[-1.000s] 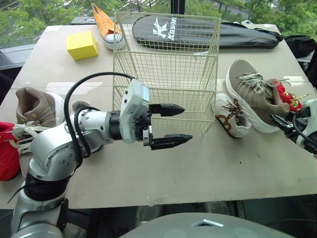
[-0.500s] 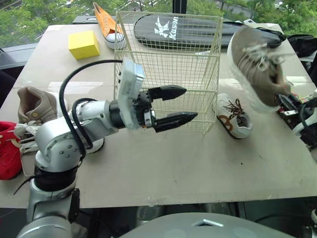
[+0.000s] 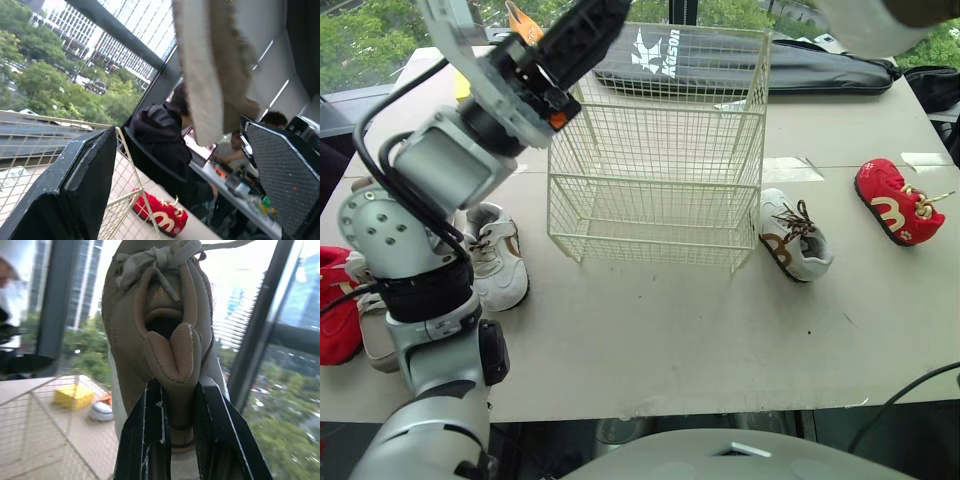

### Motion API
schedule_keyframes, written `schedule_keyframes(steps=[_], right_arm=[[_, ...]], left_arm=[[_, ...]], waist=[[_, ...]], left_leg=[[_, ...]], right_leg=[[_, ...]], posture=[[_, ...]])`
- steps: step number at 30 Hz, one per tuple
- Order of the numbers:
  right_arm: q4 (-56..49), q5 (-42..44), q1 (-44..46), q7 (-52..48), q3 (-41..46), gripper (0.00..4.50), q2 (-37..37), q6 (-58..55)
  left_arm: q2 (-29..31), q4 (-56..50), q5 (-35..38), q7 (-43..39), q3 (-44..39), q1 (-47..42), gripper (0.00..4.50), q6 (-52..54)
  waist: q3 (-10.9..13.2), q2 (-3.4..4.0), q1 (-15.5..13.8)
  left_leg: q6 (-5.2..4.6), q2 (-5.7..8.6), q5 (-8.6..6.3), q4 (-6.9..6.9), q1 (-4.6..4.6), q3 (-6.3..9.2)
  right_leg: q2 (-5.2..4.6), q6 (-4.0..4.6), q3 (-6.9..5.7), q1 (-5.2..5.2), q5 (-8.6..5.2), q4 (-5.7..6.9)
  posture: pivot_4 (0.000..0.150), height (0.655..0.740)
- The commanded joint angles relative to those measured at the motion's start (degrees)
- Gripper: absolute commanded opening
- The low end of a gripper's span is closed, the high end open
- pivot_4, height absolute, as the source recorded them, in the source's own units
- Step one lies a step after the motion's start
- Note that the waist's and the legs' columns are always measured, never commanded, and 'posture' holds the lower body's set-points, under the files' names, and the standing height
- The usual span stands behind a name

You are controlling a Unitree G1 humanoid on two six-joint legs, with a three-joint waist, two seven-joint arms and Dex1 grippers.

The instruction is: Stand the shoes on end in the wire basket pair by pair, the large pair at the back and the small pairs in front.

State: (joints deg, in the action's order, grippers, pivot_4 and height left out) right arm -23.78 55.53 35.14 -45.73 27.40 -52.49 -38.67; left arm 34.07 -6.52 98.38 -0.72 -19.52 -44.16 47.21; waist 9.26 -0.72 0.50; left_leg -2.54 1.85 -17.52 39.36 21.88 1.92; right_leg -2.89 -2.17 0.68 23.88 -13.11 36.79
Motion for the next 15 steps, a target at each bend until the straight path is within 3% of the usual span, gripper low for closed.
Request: schedule_keyframes(steps=[1,4,9,11,15], right_arm=[[1.7,0.31,2.71,-12.29,-2.84,0.05,-5.67,1.85],[4.7,-4.1,5.14,-21.83,-9.28,0.05,-9.34,5.4],[9.76,-11.42,11.55,-32.32,-18.49,0.05,-9.12,12.4],[12.23,-14.64,14.89,-36.53,-22.24,0.05,-7.68,15.94],[17.14,-18.9,21.54,-42.56,-27.12,0.05,-4.25,20.57]], left_arm=[[2.36,6.27,5.73,1.66,-5.19,-5.41,4.5,-1.56],[6.35,14.58,10.22,1.16,-7.79,-10.26,4.5,2.02],[16.91,19.07,6.79,-11.71,-1.59,-12.73,4.5,19.85],[21.28,17.58,1.72,-19.72,3.78,-13.79,4.5,27.97],[25.93,10.41,-10.11,-36.92,12.61,-14.43,4.5,34.1]], waist=[[0.06,-0.11,-0.15],[0.15,-0.29,-0.14],[0.2,-0.35,0.3],[0.26,-0.4,0.18],[0.37,-0.35,0.33]], left_leg=[[0.0,0.04,0.0,0.02,0.01,-0.01],[-0.01,0.08,0.0,0.08,0.01,0.01],[0.0,0.17,0.0,0.01,-0.02,0.01],[0.01,0.21,0.0,0.02,-0.02,0.02],[0.02,0.21,0.01,-0.01,-0.02,0.04]], right_leg=[[-0.04,-0.03,0.0,0.0,0.02,0.0],[-0.06,-0.06,-0.03,0.02,0.04,0.0],[-0.02,-0.07,-0.06,0.07,0.03,0.01],[0.02,-0.07,-0.16,0.09,0.02,0.05],[0.21,-0.07,-0.19,0.1,0.02,0.04]], posture=[[0.15,0.74],[0.15,0.74],[0.15,0.74],[0.15,0.74],[0.15,0.74]])
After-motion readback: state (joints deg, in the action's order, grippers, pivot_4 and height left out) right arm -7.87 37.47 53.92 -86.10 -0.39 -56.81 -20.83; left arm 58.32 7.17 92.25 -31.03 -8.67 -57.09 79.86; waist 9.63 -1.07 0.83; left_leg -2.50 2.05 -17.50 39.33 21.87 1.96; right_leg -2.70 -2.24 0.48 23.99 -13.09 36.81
